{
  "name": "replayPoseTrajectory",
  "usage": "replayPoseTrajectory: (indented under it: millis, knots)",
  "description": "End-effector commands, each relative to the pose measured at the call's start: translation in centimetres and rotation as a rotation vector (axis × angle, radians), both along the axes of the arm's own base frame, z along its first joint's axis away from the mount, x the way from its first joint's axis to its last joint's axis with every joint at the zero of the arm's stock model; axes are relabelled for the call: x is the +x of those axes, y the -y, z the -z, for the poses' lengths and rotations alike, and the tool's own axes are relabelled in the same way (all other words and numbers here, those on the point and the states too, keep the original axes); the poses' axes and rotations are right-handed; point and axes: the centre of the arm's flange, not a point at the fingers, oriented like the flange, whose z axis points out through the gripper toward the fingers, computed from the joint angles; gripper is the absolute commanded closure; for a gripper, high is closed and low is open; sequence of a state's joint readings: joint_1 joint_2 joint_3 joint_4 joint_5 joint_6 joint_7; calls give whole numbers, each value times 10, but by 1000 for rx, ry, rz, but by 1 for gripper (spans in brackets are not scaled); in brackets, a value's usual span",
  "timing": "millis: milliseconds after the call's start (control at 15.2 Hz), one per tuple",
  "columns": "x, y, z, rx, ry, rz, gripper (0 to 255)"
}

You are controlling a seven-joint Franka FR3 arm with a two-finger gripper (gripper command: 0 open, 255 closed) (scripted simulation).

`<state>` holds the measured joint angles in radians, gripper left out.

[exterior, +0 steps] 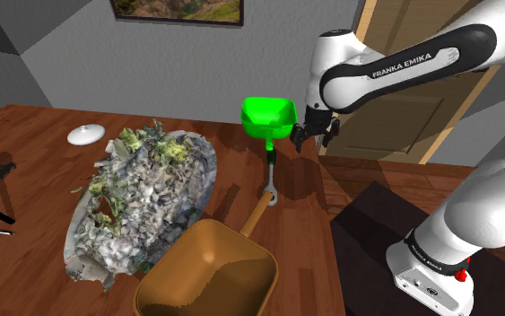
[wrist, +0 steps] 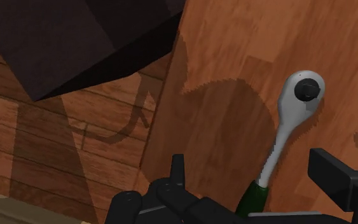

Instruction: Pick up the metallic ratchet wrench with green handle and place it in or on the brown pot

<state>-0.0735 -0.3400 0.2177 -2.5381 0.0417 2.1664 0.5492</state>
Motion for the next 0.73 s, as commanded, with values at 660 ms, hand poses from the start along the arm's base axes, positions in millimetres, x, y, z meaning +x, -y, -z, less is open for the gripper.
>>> replayPoseTrajectory:
  millis: [660]
  knots:
    - [94,-18,121,46,42,260,0]
